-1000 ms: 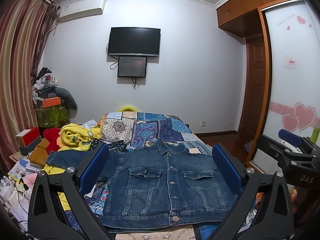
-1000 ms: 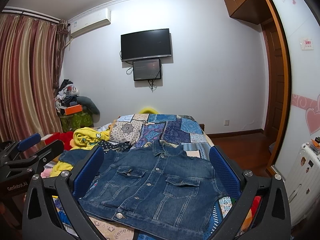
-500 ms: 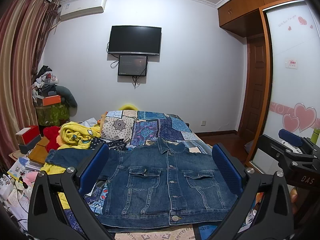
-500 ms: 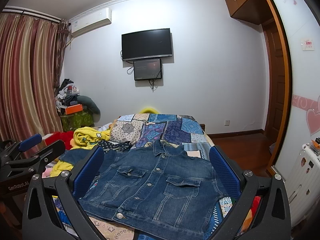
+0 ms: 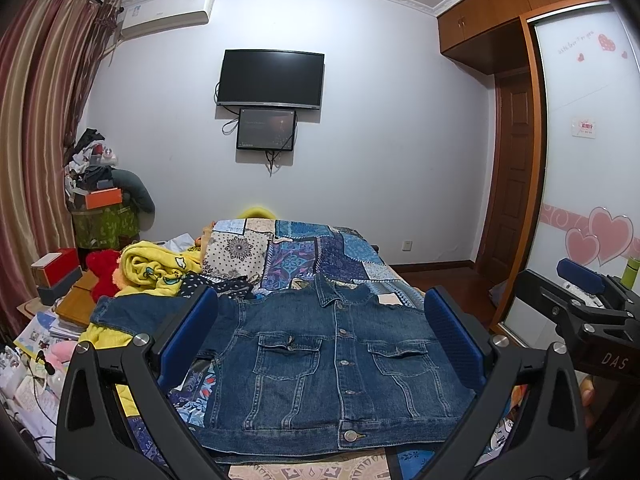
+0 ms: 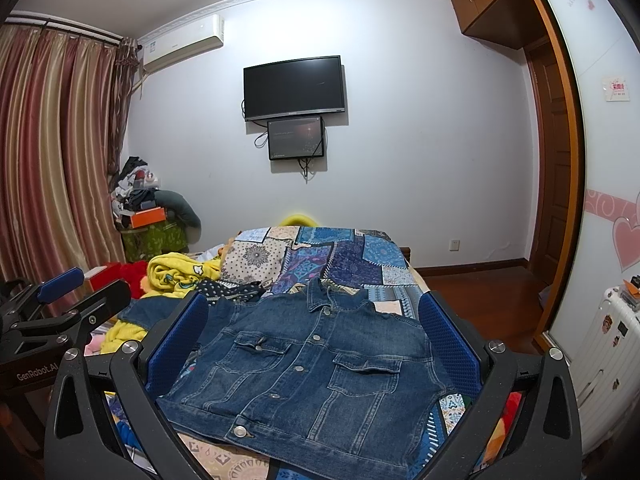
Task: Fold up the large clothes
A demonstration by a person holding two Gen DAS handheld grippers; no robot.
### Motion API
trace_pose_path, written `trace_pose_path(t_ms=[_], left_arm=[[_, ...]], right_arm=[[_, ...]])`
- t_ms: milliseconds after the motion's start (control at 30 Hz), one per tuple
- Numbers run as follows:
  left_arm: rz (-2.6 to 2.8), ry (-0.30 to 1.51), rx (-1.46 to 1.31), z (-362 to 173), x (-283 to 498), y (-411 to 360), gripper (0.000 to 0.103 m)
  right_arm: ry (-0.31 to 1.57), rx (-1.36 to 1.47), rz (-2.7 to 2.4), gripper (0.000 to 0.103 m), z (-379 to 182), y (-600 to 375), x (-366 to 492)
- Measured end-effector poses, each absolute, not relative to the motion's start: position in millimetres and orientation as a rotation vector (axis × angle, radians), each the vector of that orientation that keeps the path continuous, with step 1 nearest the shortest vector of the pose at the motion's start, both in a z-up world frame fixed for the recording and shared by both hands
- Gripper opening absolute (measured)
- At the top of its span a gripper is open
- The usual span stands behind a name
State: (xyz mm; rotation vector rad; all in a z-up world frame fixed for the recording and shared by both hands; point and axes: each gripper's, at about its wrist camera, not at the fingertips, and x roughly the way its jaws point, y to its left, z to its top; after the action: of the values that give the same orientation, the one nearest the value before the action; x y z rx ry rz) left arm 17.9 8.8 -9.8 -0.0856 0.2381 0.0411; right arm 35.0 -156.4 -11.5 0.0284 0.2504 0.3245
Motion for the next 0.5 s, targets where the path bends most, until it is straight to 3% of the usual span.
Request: trace_pose_path(t_ms=[500], left_arm=[[0.051,0.255,-0.1,-15.8,24.1,15.7,0.103]], right_arm=[[0.27,0.02,0.327,0.103,-18.5,-149.2,40.0]])
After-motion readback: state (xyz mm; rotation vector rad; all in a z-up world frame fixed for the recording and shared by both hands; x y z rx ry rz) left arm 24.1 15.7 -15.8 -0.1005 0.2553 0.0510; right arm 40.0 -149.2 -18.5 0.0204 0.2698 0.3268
